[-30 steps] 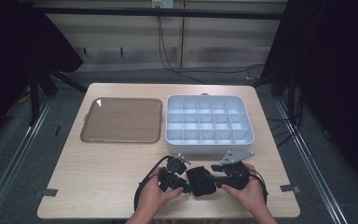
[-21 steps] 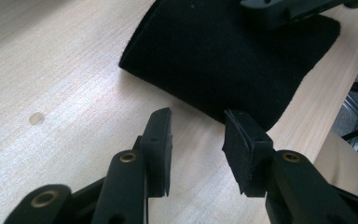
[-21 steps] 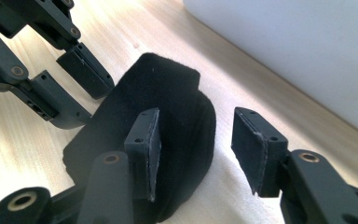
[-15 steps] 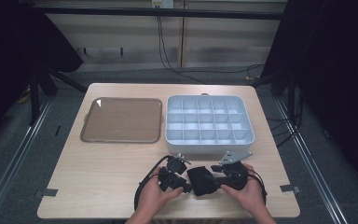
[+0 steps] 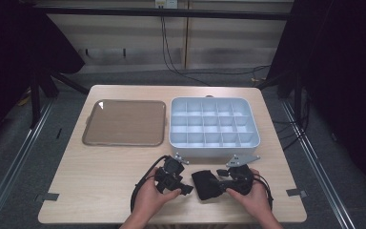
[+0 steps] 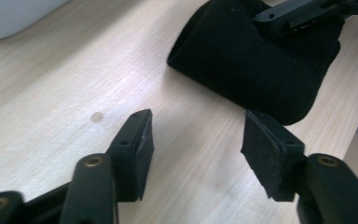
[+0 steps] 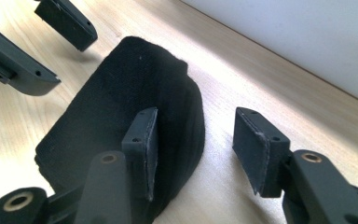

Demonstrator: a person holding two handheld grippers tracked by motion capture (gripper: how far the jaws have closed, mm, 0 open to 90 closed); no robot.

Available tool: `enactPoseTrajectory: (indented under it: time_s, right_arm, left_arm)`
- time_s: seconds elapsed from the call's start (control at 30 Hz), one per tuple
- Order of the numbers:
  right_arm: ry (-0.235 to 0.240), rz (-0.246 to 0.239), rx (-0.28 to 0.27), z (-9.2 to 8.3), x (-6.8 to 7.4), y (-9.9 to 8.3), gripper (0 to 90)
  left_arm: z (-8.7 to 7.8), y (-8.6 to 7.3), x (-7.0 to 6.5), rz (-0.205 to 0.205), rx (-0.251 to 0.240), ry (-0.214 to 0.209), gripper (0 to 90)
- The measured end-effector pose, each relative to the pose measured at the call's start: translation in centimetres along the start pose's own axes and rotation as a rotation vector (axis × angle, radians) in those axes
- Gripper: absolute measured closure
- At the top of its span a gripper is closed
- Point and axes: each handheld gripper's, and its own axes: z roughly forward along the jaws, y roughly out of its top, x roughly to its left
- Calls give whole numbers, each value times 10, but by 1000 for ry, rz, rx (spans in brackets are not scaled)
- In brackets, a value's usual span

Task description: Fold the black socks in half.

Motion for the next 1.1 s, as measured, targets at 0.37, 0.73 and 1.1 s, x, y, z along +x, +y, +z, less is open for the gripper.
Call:
enactPoseTrajectory:
  time_s: [0.37,0.73,1.1]
  right_arm:
    - [35,68,-12,3,-6,-5,504]
    - [53,99,-5,4,-6,-5,531]
    - [95,118,10,4,-4,-5,727]
  left_arm:
    - [-5,-14,19,48,-34,70,254]
    - [-9,-20,29,51,-65,101,254]
    - [-11,-22,30,54,-92,117,252]
